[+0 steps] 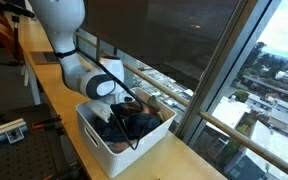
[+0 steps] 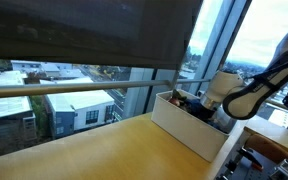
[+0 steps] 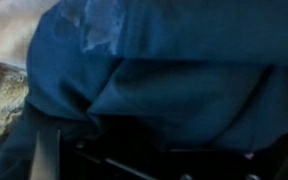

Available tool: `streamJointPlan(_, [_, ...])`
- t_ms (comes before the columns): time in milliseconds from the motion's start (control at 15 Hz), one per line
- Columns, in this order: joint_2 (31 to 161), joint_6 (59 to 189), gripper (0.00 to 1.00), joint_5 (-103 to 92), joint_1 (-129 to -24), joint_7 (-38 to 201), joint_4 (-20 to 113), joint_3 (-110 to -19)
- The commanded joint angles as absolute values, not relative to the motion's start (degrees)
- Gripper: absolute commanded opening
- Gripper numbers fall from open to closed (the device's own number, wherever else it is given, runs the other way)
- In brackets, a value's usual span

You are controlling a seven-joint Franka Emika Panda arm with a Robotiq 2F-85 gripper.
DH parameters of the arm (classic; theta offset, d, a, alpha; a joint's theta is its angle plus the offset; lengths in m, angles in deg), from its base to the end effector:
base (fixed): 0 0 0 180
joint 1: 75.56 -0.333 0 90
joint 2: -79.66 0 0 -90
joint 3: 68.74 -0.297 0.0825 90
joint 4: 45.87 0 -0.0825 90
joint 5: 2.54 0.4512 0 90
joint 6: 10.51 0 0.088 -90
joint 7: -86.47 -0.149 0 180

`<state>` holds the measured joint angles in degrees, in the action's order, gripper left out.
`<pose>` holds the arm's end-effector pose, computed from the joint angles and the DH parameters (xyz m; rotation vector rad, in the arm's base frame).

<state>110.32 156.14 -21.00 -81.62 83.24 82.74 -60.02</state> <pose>0.5644 -0.0224 0.0188 2.9467 0.3442 0.1831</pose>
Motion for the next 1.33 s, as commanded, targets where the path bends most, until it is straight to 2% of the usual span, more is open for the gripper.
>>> streamJointPlan(0, [117.29,156.18,1.00,-18.55,-80.28,84.59,79.12,-60.65])
streamJointPlan(67, [118.28,156.03,1.00,-17.85,-79.57,85.13,78.68,-61.28])
streamJointPlan(133, [118.78,156.10,0.75,-17.37,-79.48,85.08,78.59,-61.45])
streamJointPlan(200, [118.73,156.55,0.73,-17.01,-79.44,85.21,78.93,-61.75])
streamJointPlan(333, [117.75,156.85,0.60,-16.64,-79.66,85.46,79.72,-61.90])
streamJointPlan(600, [113.96,156.00,0.31,-15.54,-78.43,87.08,81.73,-63.28])
streamJointPlan(867, [104.95,154.10,0.01,-13.10,-75.44,90.51,86.76,-66.29])
streamJointPlan(1267, [86.46,148.88,0.00,-5.28,-70.85,97.00,93.89,-72.26])
